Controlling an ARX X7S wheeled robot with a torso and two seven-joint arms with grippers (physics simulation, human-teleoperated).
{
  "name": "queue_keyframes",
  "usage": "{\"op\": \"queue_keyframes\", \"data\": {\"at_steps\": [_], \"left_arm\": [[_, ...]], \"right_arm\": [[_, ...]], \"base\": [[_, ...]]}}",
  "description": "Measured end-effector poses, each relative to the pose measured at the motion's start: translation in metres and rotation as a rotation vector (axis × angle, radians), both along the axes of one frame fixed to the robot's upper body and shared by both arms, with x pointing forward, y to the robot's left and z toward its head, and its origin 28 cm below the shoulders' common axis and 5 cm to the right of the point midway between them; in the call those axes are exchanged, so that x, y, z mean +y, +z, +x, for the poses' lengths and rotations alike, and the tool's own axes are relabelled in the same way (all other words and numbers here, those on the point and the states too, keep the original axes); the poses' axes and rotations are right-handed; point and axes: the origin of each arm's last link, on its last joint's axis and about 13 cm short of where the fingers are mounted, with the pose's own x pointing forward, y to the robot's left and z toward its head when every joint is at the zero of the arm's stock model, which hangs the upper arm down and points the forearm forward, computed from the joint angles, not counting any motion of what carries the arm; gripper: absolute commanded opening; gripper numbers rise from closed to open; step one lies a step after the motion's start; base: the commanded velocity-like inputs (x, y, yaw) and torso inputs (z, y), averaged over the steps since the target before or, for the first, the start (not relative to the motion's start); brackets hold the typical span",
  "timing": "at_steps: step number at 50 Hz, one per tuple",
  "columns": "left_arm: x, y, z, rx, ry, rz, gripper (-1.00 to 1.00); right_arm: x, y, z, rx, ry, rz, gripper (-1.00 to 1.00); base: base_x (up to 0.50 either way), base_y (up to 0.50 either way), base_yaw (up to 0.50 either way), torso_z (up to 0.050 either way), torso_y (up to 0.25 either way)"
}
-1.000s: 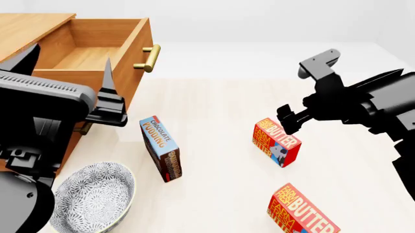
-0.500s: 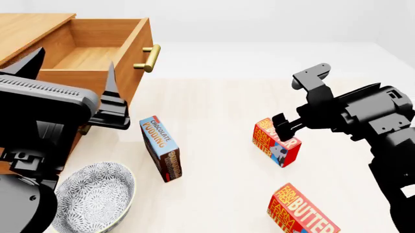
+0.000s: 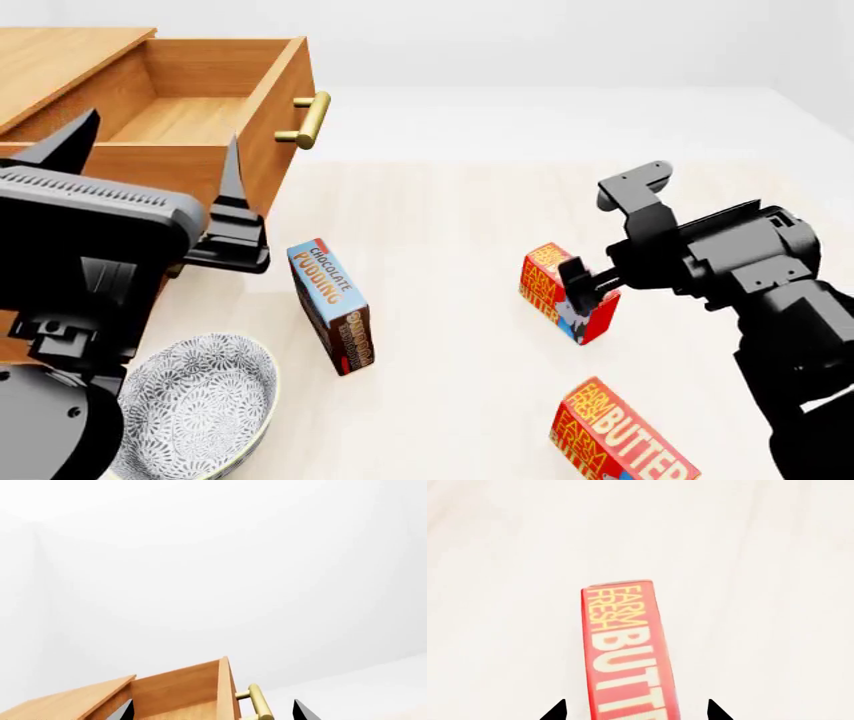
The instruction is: Put the butter at the front in the top drawer of the cabinet and close it.
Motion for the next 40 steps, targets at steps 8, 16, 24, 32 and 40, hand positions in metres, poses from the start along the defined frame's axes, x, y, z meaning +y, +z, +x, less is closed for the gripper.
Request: {"op": "queue_keyframes", "data": {"at_steps": [8,16,24,32,40], "left_arm": [[0.000,-0.002,0.000,0.003,-0.001,-0.006,1.00],[0.001,-0.003,0.000,0.005,-0.003,-0.011,1.00],[0.001,-0.004,0.000,0.007,-0.006,-0.015,1.00],[0.001,-0.004,-0.001,0.009,-0.009,-0.016,1.00],[0.002,-0.005,-0.001,0.013,-0.011,-0.017,1.00]], "right_arm": [[-0.001,-0.008,-0.002,0.019,-0.007,0.003,1.00],[-0.004,-0.014,-0.004,0.035,-0.019,0.007,1.00],[-0.006,-0.019,-0.007,0.045,-0.032,0.013,1.00],[-0.008,-0.025,-0.010,0.060,-0.039,0.020,1.00],[-0.008,-0.030,-0.013,0.074,-0.041,0.025,1.00]], "base": [[0.00,0.00,0.00,0.000,0.000],[0.00,0.00,0.00,0.000,0.000],[0.00,0.00,0.00,0.000,0.000],[0.00,0.00,0.00,0.000,0.000],[0.00,0.00,0.00,0.000,0.000]]}}
